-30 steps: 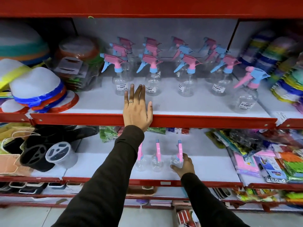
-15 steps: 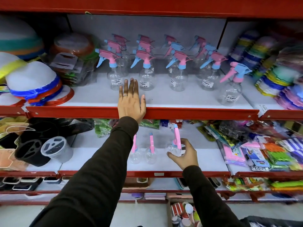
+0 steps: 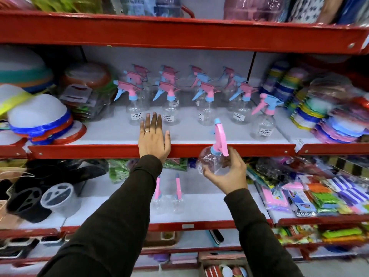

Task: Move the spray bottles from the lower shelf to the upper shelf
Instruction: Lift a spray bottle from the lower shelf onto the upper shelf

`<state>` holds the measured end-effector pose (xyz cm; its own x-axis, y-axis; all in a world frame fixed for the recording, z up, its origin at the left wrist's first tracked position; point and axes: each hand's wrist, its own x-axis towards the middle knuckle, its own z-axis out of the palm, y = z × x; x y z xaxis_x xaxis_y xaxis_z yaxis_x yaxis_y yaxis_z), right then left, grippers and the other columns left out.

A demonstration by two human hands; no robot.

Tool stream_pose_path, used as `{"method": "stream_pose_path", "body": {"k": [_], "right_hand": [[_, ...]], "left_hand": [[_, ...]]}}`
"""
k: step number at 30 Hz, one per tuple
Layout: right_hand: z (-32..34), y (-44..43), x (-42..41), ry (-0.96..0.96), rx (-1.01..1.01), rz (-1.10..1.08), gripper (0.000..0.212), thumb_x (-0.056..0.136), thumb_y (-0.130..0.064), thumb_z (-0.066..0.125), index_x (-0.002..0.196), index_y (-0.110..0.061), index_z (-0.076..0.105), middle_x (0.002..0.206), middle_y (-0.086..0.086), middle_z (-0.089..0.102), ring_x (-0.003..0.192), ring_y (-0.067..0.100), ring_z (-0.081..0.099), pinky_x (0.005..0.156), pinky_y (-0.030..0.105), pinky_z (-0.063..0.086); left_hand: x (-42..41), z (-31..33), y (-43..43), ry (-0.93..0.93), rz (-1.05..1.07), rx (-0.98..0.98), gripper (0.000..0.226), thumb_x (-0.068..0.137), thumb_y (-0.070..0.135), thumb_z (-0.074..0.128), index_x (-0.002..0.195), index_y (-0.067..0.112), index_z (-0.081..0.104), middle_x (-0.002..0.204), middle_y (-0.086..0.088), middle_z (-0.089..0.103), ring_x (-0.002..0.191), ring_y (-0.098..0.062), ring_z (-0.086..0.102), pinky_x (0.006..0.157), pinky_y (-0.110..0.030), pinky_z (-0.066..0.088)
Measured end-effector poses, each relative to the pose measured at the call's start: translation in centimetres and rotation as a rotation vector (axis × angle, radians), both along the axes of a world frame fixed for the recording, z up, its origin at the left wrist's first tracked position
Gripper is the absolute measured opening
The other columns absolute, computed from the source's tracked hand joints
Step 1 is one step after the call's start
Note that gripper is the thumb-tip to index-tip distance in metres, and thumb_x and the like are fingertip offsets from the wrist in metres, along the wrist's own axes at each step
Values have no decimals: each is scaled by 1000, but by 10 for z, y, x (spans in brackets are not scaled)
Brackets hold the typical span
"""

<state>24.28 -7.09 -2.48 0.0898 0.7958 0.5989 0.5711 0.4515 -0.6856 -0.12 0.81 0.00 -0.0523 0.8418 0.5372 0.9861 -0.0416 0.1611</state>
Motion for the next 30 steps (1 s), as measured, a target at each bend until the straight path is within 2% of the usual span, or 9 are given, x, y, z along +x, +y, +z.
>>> {"method": "stream_pose_path", "body": {"k": [4,7,11,13,18,22,24,27,30], "right_hand": [[32,24,1,53,82,-54,57,60,-44,84,106,-45,50,92,-25,54,88,-12,56,74,0,37],[52,45,-1,103,61,-103,58,59,-49,81,109,-48,52,93,-25,56,84,-5,56,69,1,38],[65,70,-5,126,-19,-138,54,60,-52,78,108,-49,53,101,-19,62,89,5,58,74,14,47],[64,82,-5,93,-74,-142,52,61,-53,75,108,-38,60,104,-13,65,93,10,59,78,20,47],[55,101,-5,20,-217,-136,67,60,-58,72,118,-27,64,106,-5,65,89,17,60,77,22,45],[52,105,-6,-1,-248,-127,70,62,-59,68,123,-25,62,110,-3,67,96,21,62,88,32,53],[51,105,-7,-34,-242,-123,76,63,-60,65,129,-23,58,119,1,64,106,24,61,95,35,52],[51,103,-10,-24,-198,-181,87,64,-68,71,134,-20,49,130,7,49,121,27,52,105,39,46],[52,102,-14,19,-182,-252,87,56,-76,75,118,-19,52,117,3,44,110,24,52,99,35,46]], "left_hand": [[0,0,0,4,-2,-4,71,96,41,13,155,2,21,164,-15,20,154,-31,9,125,-47,5],[0,1,0,-6,-13,6,71,96,42,14,154,1,23,163,-16,22,154,-31,11,125,-47,7],[-1,1,1,12,-10,0,70,97,41,15,154,1,25,163,-16,24,154,-30,10,125,-47,6],[-1,0,2,14,-6,-7,69,98,40,17,154,1,25,164,-15,23,154,-30,9,125,-47,5],[-2,0,3,11,-11,8,69,97,40,18,153,0,28,163,-16,26,154,-31,12,125,-47,7],[-1,0,4,4,-16,18,69,97,40,18,152,0,28,162,-16,26,154,-32,13,125,-48,8],[-1,0,4,5,-12,13,69,97,40,17,153,1,27,163,-15,24,154,-31,11,125,-48,8],[-1,-1,4,-1,-6,8,69,97,40,19,154,2,25,164,-15,22,154,-31,10,125,-47,7],[-1,-1,4,-1,0,10,68,96,38,21,154,2,24,164,-15,20,154,-31,8,126,-46,5]]}}
